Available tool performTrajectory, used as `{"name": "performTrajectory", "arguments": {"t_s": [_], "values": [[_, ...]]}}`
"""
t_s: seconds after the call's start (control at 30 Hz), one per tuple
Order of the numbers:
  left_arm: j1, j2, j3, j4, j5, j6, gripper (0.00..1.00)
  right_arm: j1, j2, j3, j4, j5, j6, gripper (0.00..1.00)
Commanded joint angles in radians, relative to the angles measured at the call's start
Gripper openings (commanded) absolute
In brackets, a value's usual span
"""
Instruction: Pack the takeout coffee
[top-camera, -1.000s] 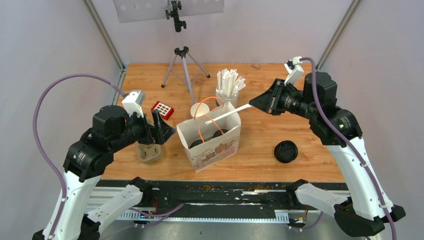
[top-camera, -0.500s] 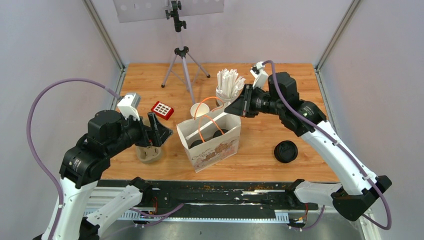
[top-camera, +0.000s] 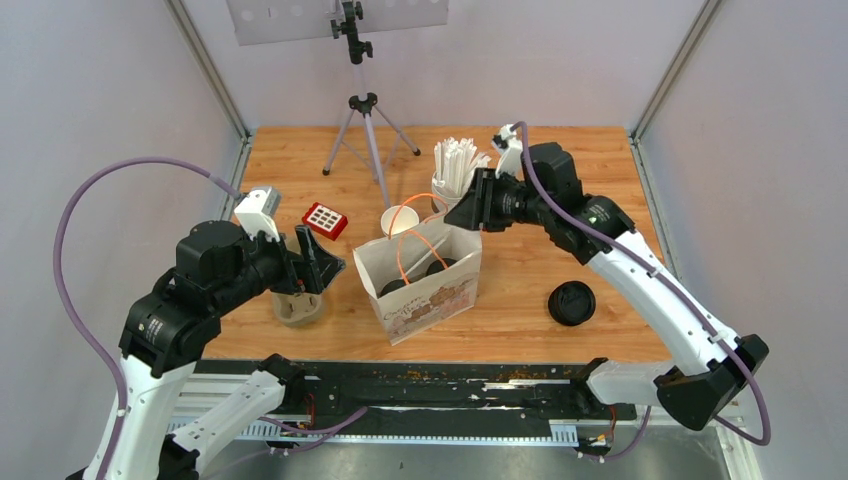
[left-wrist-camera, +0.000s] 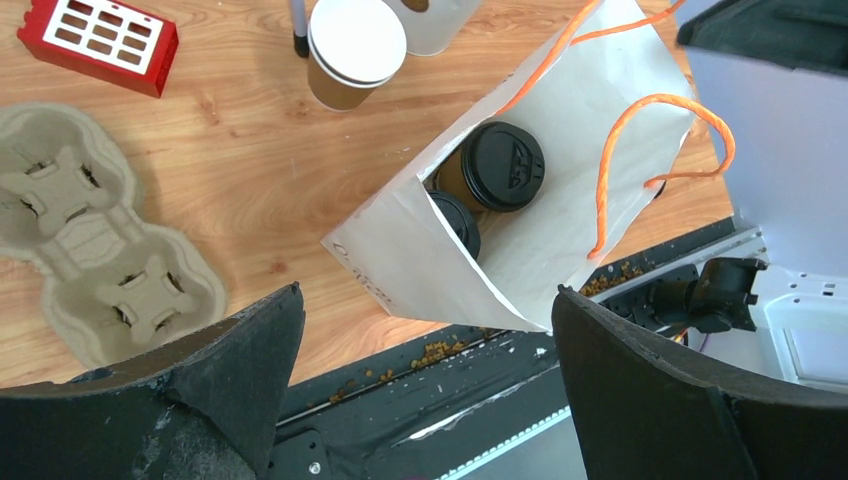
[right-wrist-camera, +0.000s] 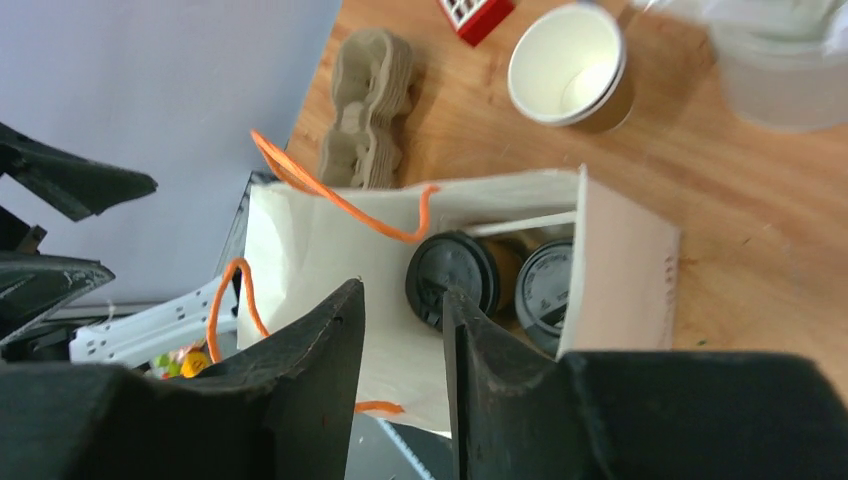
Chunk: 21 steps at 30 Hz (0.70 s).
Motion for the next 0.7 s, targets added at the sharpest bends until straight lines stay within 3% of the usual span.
{"name": "performTrajectory", "arguments": {"t_s": [0.0,0.4,0.67], "values": [[-0.003,-0.001,0.019,0.013,-0.017,0.011,1.00,-0.050,-0.005,0.130,0.007,0.122,-0.150,0.36],[-0.003,-0.016,0.025,-0.028,0.001,0.023,1.00,-0.121,0.105,0.115,0.193,0.319,-0.738,0.38],[-0.003,-0.045,0.032,-0.062,-0.002,0.012,1.00,-0.201,0.179,-0.032,0.402,0.135,-0.912,0.35]]}}
